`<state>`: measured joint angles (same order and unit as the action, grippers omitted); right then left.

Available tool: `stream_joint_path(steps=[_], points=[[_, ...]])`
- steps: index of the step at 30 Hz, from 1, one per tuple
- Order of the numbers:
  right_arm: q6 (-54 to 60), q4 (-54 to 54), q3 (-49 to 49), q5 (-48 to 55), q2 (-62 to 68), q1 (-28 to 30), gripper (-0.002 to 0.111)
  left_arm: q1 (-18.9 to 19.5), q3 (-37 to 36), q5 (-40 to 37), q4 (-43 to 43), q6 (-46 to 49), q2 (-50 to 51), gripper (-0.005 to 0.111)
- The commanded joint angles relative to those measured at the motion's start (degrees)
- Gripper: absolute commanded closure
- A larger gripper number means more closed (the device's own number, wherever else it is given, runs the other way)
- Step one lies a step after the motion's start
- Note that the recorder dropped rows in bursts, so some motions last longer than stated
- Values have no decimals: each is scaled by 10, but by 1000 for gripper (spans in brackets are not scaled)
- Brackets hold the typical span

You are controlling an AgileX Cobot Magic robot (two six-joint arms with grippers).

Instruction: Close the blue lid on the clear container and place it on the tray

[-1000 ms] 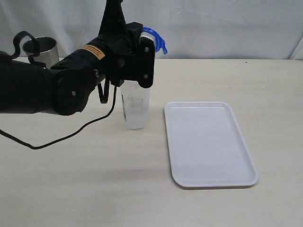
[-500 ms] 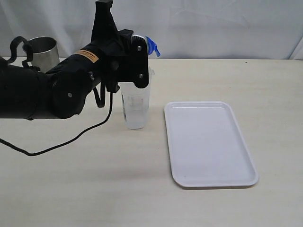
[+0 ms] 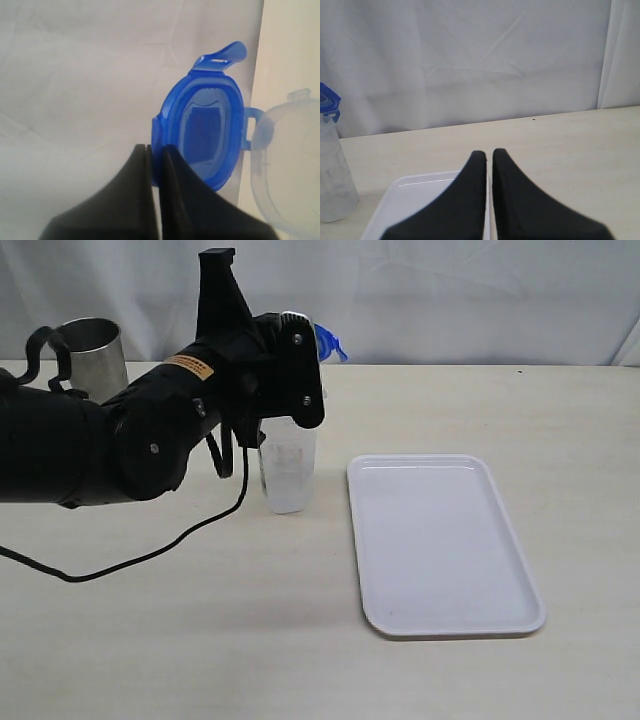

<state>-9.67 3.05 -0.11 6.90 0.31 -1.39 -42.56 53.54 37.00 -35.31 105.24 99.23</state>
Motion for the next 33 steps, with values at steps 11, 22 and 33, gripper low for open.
stream_joint_path(steps=[11,22,33], points=[[-1,1,1,5,-3,-1,104,-2,-2,10,-14,-3,-5,107],[-1,1,1,6,-3,-1,104,-8,-58,10,22,-4,-42,107],[-1,1,1,11,-3,-1,104,-15,-61,-48,11,-8,-43,107]])
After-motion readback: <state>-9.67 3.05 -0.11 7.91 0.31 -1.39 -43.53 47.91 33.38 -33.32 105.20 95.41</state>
